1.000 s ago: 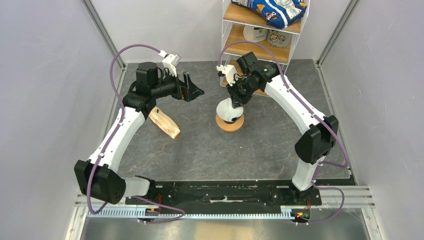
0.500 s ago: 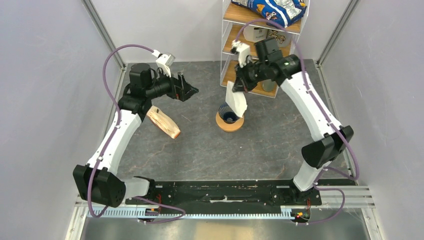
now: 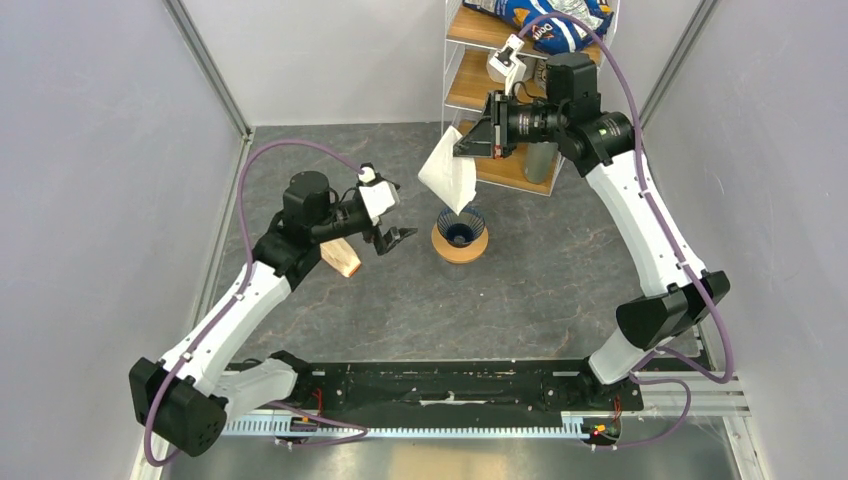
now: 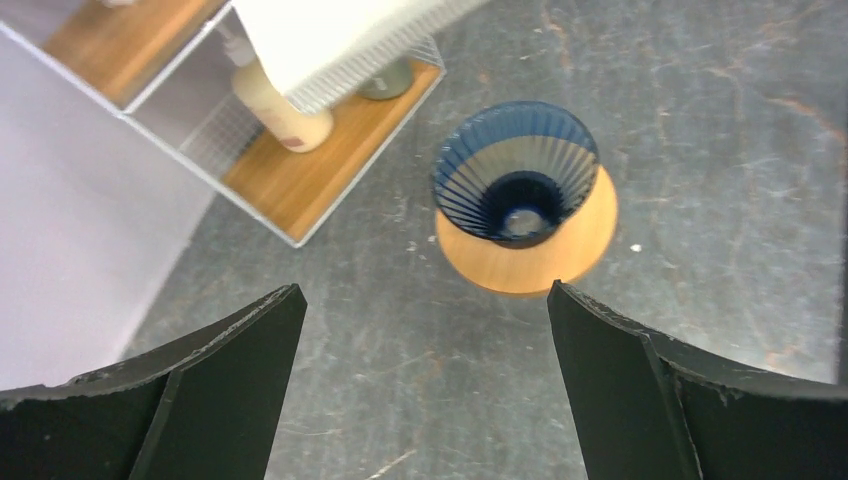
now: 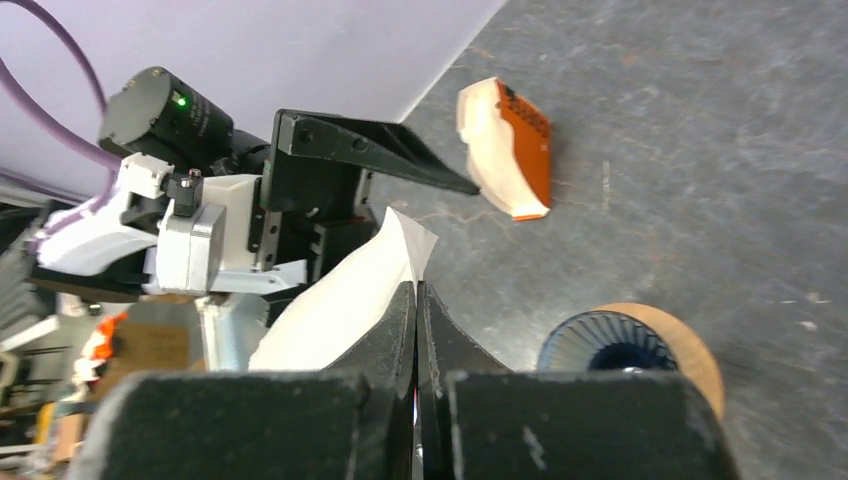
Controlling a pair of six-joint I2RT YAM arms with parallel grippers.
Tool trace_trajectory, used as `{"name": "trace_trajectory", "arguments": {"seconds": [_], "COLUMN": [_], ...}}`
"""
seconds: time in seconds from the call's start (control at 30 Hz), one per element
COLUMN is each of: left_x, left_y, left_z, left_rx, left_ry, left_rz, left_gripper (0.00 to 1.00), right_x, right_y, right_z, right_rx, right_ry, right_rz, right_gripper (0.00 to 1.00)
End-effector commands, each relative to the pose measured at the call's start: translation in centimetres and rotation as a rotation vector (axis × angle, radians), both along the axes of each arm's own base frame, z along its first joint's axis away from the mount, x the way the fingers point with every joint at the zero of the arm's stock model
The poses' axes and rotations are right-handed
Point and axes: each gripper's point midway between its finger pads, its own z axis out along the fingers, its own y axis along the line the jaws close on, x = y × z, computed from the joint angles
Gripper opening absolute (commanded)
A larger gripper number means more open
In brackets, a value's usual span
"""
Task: Place the coffee filter in the dripper
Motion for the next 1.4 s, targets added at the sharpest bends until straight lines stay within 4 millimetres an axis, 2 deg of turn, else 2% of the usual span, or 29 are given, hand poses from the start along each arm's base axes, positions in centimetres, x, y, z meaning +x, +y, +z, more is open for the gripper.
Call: {"name": "trace_trajectory", "arguments": {"seconds": [0.0, 0.13, 0.4, 0.5, 0.8, 0.97, 1.27, 1.37], "left_x": [2.7, 3.2, 2.7, 2.8, 1.8, 1.4, 0.8, 0.7], "left_y": [0.0, -0.5, -3.2, -3.4, -4.0, -4.4, -4.4, -4.6], "left_z": [4.1, 4.3, 5.4, 5.7, 6.8, 6.5, 6.1, 6.1], "left_rx": [-0.020, -0.026, -0.072, -0.081, -0.109, -0.093, -0.109, -0.113], "left_ry": [-0.259, -0.266, -0.241, -0.236, -0.210, -0.176, -0.180, -0.173], "left_rz": [0.088, 0.100, 0.046, 0.049, 0.000, -0.032, -0.057, -0.066], "left_gripper": [1.00, 1.00, 1.00, 0.96, 0.72, 0.46, 0.35, 0.20], "right_x": [-1.8, -2.0, -2.1, -2.2, -2.3, -2.5, -2.6, -2.8], "right_y": [0.6, 0.7, 1.2, 1.2, 1.1, 1.4, 1.2, 1.3], "right_z": [2.3, 1.5, 0.1, -0.4, -2.2, -2.2, -1.8, -1.5], "right_rx": [0.110, 0.103, 0.076, 0.054, -0.020, -0.028, -0.031, -0.025], "right_ry": [0.064, 0.095, 0.111, 0.101, 0.070, 0.049, 0.011, 0.000], "right_rz": [0.052, 0.044, 0.055, 0.053, 0.050, 0.061, 0.065, 0.077], "right_gripper": [0.00, 0.00, 0.00, 0.00, 0.00, 0.00, 0.00, 0.00]}}
